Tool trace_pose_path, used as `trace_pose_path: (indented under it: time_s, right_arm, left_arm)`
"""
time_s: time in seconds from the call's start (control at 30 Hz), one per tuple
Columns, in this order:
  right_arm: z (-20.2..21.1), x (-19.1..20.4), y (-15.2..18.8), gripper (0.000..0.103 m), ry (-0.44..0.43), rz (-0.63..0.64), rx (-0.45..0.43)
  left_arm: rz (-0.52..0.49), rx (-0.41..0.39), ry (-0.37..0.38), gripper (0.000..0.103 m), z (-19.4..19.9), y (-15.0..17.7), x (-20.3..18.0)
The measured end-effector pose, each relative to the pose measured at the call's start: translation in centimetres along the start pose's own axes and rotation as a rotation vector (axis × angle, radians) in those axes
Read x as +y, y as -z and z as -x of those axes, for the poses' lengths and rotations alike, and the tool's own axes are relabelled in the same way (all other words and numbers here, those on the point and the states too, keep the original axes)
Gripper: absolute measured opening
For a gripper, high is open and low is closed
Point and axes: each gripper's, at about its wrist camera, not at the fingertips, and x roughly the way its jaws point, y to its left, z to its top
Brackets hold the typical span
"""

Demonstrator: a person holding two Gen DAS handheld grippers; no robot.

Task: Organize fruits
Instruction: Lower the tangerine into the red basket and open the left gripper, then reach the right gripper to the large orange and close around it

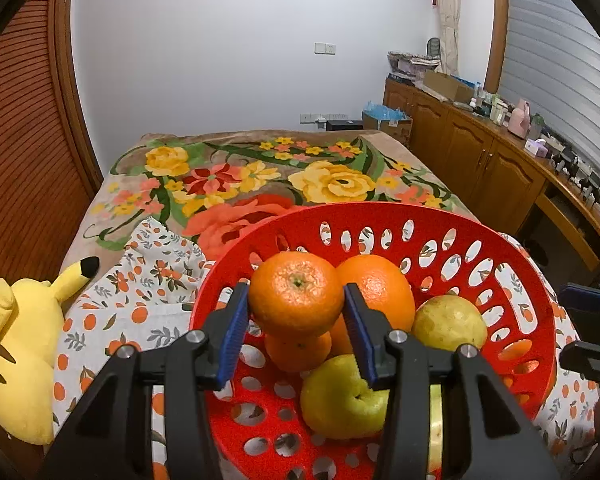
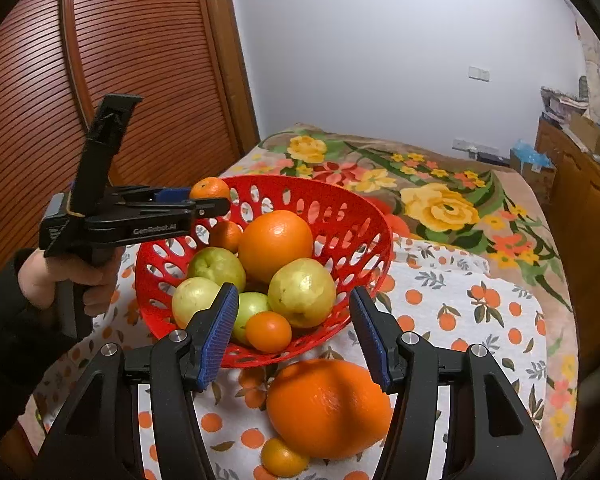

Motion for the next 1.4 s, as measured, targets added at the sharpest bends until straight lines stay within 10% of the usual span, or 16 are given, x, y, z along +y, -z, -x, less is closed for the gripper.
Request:
trace_pose_path:
  time_s: [0.67, 1.4]
  right_arm:
    - [3.6, -1.9, 2.5, 0.06, 0.045, -0.045, -0.021]
    - [2.2, -2.7, 5.6, 0.084, 0.031, -0.069, 0.046]
  left_arm:
    - [-0.021, -0.105, 0.052, 0.069, 6.9, 2.4, -2.7]
    - [-0.042, -0.112, 0.117, 0.069, 11.8, 8.0, -7.1]
